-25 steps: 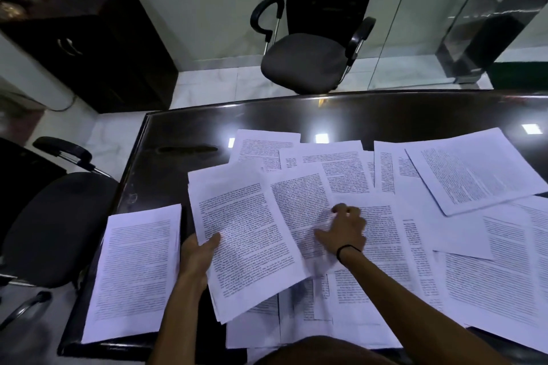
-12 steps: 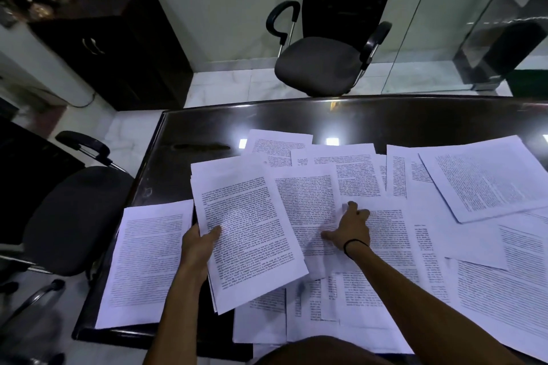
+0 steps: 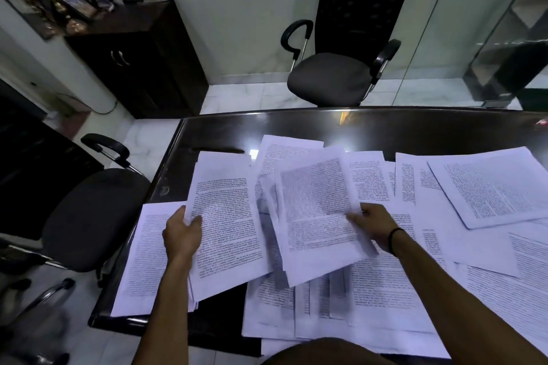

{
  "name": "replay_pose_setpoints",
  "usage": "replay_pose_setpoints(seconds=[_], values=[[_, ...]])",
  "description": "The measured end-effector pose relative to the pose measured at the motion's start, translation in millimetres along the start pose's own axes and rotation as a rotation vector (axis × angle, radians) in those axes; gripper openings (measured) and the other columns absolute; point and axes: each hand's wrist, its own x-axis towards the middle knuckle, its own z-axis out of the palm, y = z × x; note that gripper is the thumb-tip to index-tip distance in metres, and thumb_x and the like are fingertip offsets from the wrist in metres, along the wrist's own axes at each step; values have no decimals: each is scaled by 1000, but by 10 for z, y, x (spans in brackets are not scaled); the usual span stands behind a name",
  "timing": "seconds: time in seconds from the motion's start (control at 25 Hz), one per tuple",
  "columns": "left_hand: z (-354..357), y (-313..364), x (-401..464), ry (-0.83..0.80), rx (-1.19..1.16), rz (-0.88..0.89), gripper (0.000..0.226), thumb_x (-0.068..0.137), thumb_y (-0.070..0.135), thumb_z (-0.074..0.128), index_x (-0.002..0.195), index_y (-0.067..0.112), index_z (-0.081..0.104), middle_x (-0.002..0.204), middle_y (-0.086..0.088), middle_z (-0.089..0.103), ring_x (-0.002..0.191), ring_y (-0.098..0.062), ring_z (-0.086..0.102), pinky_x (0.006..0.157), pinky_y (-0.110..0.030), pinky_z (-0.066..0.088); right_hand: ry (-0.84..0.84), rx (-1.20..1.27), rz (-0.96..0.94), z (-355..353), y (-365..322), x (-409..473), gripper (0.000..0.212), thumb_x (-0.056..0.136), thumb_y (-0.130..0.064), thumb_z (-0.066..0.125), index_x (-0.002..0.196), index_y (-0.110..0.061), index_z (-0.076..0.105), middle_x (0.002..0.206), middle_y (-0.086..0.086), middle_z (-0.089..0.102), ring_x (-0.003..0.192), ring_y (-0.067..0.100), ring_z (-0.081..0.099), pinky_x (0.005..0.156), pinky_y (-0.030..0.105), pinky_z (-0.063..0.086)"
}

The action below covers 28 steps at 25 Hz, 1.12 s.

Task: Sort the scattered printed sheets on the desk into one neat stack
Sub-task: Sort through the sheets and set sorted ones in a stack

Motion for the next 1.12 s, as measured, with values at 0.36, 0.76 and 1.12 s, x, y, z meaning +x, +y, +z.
replay_pose_setpoints(seconds=[0.36, 0.76, 1.12], values=[[289, 379, -266, -363, -390, -111, 20, 97, 7, 63, 113, 17, 70, 111, -9, 76, 99, -32, 72, 84, -41, 58, -144, 286, -31, 210, -350, -307, 17, 95, -17, 64, 100, -5, 74, 89, 14, 73, 74, 19, 68, 66, 29, 52], [518, 496, -483, -434, -518, -122, 21, 106, 29, 50, 110, 26, 71, 110, 4, 78, 95, -10, 75, 86, -29, 59, -112, 196, -147, 495, -322, -392, 44, 98, -26, 61, 62, -8, 44, 56, 4, 34, 51, 15, 33, 53, 28, 31], [406, 361, -342, -347, -517, -159, 19, 103, 24, 58, 118, 18, 69, 113, -6, 77, 105, -30, 72, 98, -52, 55, 32, 153, -204, 342, -388, -320, 47, 100, -31, 54, 56, -18, 47, 52, 1, 44, 61, 20, 41, 61, 36, 36]])
